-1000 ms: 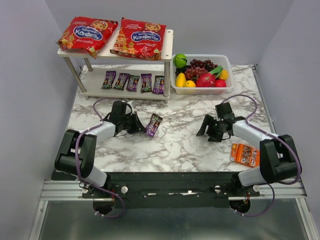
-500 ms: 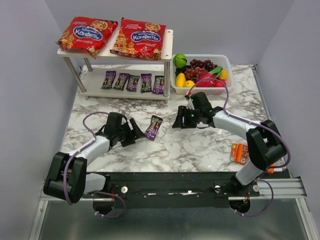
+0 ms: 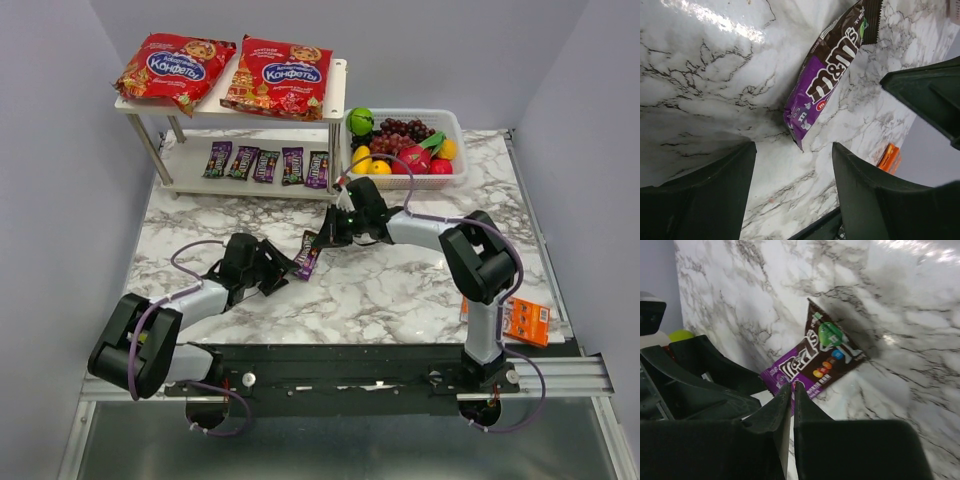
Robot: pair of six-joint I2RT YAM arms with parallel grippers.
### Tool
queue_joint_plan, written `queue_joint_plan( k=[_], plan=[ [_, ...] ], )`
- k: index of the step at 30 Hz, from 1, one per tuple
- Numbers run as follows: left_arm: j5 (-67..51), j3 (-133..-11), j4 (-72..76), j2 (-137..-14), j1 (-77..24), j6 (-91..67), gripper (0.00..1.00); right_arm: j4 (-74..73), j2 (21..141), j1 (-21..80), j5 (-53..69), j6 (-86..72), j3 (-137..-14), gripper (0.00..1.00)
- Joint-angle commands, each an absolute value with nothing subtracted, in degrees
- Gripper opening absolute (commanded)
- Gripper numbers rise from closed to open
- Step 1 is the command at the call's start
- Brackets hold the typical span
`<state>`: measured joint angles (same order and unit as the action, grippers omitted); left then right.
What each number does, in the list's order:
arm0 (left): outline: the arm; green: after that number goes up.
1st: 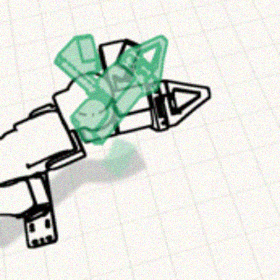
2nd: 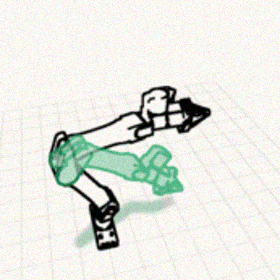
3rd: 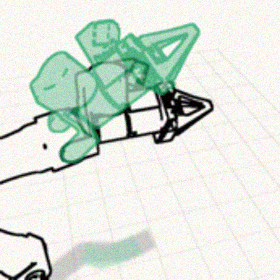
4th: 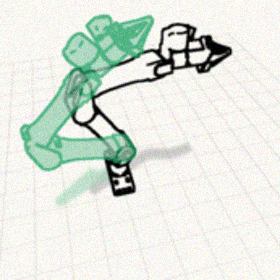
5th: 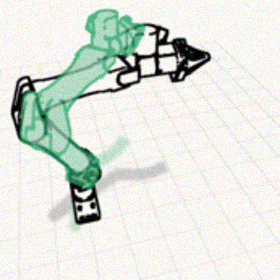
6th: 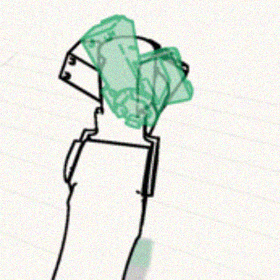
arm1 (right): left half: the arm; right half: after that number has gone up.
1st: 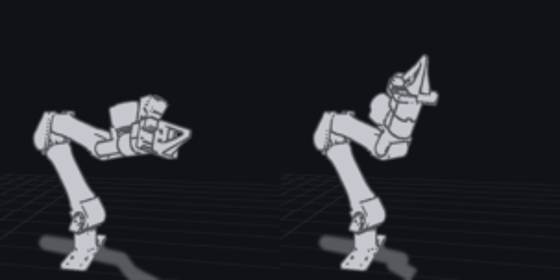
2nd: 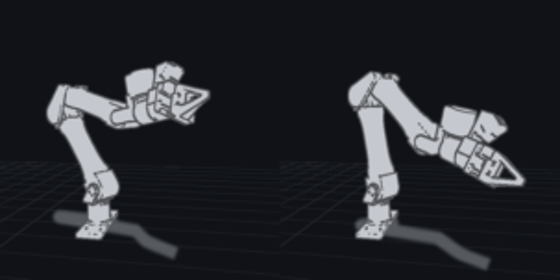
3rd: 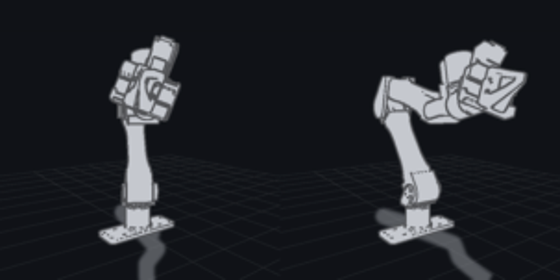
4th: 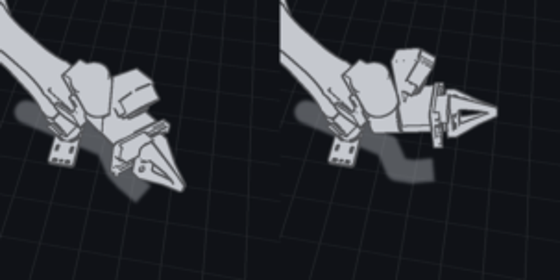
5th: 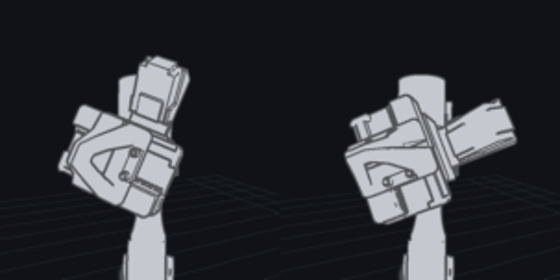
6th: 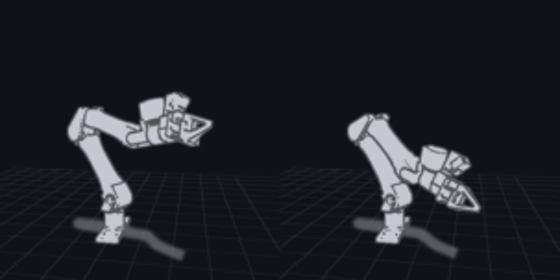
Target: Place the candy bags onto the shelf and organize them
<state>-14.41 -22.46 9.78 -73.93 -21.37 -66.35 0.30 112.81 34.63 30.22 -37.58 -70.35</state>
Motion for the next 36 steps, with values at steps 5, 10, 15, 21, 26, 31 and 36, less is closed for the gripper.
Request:
queue_joint_plan(
  k=[5,10,15,21,26,31,36],
  plan=[
    [-7.0,-19.2,13.8,-76.4,-23.3,-74.5,0.63,9.2,118.6,37.6,35.7,-41.9,-70.8,0.09],
    [-6.9,-18.9,19.0,-80.4,-23.6,-77.5,0.6,8.0,122.0,37.5,31.6,-44.4,-71.4,0.08],
    [-7.0,-20.7,21.7,-84.6,-24.8,-79.5,0.6,5.8,124.3,37.6,28.9,-46.6,-72.6,0.08],
    [-5.5,-20.7,20.0,-86.0,-26.4,-82.0,0.54,4.1,125.2,37.6,27.9,-48.9,-73.7,0.08],
    [-2.6,-20.2,18.3,-85.7,-26.7,-83.1,0.43,3.1,124.6,37.6,28.7,-50.4,-74.6,0.08],
    [-0.6,-21.4,15.6,-85.5,-26.7,-82.2,0.21,2.1,123.8,37.6,29.0,-50.9,-74.8,0.08],
    [-0.5,-22.4,11.7,-84.7,-26.7,-79.6,0.0,0.5,123.9,37.5,27.8,-50.8,-76.0,0.09]
  ],
)
